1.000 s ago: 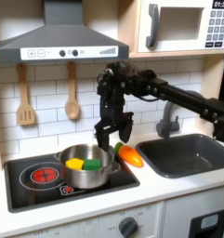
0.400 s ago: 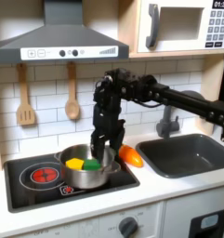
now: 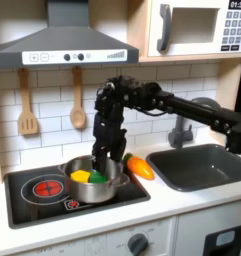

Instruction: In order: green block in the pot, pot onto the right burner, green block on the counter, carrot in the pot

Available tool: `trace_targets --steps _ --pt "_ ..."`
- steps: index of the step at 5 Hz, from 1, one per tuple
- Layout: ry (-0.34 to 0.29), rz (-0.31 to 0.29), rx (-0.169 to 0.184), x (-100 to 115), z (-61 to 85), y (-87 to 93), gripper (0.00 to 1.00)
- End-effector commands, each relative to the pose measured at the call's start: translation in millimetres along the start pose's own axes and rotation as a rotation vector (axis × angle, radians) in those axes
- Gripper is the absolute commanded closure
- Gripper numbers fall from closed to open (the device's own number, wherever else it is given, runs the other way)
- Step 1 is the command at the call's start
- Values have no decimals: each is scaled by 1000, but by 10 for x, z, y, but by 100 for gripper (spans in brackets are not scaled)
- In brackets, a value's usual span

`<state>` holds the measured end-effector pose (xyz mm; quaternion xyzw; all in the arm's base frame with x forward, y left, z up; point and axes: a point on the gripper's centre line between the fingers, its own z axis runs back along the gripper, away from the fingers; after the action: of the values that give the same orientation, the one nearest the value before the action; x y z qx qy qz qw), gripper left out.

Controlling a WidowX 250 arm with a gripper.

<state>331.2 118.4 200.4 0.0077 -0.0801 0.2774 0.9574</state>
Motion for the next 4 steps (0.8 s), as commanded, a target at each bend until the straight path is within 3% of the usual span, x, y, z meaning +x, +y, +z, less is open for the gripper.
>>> trace_targets --steps 1,3,4 --pt "9 75 24 65 -59 -48 0" --pt "23 110 34 -2 -105 -110 0" --pt "20 145 45 23 -97 -49 0"
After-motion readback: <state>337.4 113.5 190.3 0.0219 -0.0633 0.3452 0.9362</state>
